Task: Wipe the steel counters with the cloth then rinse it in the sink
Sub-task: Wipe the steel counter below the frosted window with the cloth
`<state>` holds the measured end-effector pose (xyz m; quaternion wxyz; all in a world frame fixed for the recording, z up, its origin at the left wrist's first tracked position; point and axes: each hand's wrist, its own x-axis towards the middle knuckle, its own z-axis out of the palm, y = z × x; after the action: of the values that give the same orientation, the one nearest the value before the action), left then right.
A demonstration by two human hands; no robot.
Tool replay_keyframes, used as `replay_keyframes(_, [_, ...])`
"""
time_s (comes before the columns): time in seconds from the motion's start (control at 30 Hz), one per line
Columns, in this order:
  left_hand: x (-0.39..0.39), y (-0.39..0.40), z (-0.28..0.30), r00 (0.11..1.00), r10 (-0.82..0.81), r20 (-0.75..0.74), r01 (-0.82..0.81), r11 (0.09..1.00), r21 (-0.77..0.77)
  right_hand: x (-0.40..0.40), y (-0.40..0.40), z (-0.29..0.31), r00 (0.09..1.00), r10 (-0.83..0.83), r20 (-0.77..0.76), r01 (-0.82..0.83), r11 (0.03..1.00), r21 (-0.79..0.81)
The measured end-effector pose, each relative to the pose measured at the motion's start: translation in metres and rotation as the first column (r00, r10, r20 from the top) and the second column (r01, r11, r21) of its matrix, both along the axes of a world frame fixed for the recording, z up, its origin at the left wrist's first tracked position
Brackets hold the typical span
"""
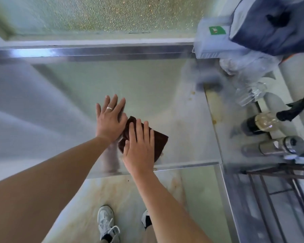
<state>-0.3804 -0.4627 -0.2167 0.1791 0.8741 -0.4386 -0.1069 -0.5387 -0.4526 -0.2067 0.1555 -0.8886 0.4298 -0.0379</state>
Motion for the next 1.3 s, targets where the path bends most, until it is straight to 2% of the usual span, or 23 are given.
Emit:
replay_keyframes(0.23, [-0.007, 0.006, 0.002, 0.999, 0.001, -0.036, -0.001, 1.0, -0.012, -0.045, 0.014, -0.006, 0.977, 0.211, 0.009, -0.211, 0.977, -0.003])
replay_keyframes(0.33, [-0.023, 0.008, 0.004, 0.999, 0.029, -0.025, -0.029, 1.0, 0.0, -0.078, -0.002, -0.007, 0.973, 0.231, 0.009, -0.231, 0.973, -0.024])
replay_keyframes(0.47, [-0.048, -0.005, 0.009, 0.995, 0.075, -0.066, -0.076, 0.997, -0.01, -0.114, -0.035, -0.006, 0.99, 0.139, -0.023, -0.14, 0.989, -0.056])
replay_keyframes(0.67, [-0.083, -0.049, 0.007, 0.993, -0.073, -0.092, 0.072, 0.997, -0.022, -0.158, -0.105, -0.011, 0.985, -0.139, -0.104, 0.125, 0.983, -0.134])
replay_keyframes(0.9, [-0.07, -0.085, 0.0, 1.0, 0.014, -0.023, -0.015, 0.999, -0.036, -0.161, -0.167, -0.01, 0.922, -0.368, -0.117, 0.35, 0.925, -0.151])
replay_keyframes(1.3, [-0.068, -0.123, -0.006, 0.997, 0.059, 0.045, -0.06, 0.998, 0.033, -0.121, -0.267, -0.017, 0.932, -0.348, -0.103, 0.325, 0.926, -0.19])
